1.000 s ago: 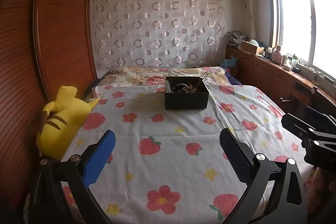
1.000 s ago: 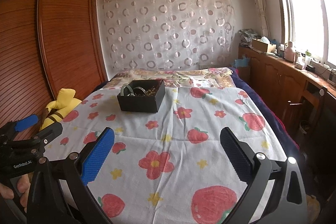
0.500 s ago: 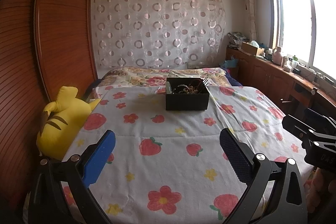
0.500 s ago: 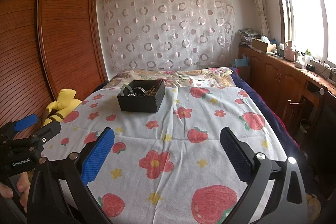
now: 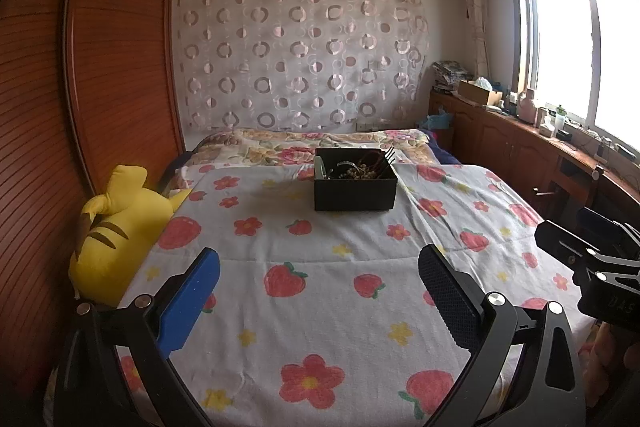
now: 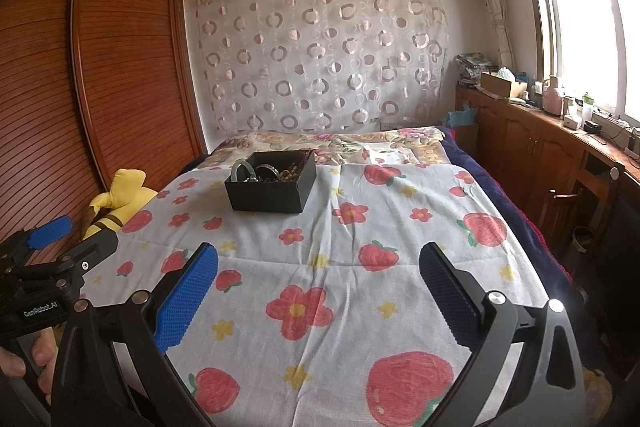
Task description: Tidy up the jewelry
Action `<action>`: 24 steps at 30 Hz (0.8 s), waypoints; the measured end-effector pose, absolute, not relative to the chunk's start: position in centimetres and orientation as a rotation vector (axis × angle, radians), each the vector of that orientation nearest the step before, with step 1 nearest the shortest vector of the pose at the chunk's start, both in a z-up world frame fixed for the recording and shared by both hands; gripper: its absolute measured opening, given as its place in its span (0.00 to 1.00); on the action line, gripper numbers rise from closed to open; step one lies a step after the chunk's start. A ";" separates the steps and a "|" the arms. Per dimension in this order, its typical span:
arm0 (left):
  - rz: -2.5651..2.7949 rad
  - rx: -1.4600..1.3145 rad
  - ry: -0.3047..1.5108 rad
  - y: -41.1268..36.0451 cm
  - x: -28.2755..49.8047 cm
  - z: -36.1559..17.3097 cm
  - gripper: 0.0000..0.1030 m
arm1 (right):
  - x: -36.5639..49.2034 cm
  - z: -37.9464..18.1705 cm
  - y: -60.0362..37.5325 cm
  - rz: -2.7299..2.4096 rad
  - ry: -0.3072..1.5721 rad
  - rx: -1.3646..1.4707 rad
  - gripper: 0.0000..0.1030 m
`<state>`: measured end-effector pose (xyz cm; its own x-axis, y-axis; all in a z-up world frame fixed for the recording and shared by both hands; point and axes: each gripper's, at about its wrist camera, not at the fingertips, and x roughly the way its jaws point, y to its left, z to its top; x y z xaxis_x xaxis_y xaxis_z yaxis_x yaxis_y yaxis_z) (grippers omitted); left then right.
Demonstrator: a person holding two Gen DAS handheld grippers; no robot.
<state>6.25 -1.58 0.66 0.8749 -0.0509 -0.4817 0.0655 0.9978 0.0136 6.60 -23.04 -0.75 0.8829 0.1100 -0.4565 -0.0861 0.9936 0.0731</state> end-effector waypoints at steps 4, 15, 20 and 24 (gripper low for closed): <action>-0.062 0.029 0.501 -1.5 6.2 0.8 0.93 | 6.6 -0.9 -23.0 0.102 0.479 0.050 0.98; -0.062 0.029 0.501 -1.5 6.2 0.8 0.93 | 6.6 -0.9 -23.0 0.103 0.479 0.054 0.98; -0.063 0.027 0.498 -1.5 6.2 0.9 0.93 | 6.6 -0.9 -23.0 0.103 0.481 0.053 0.98; -0.062 0.025 0.496 -1.7 6.3 1.1 0.93 | 6.6 -0.8 -23.1 0.104 0.482 0.053 0.98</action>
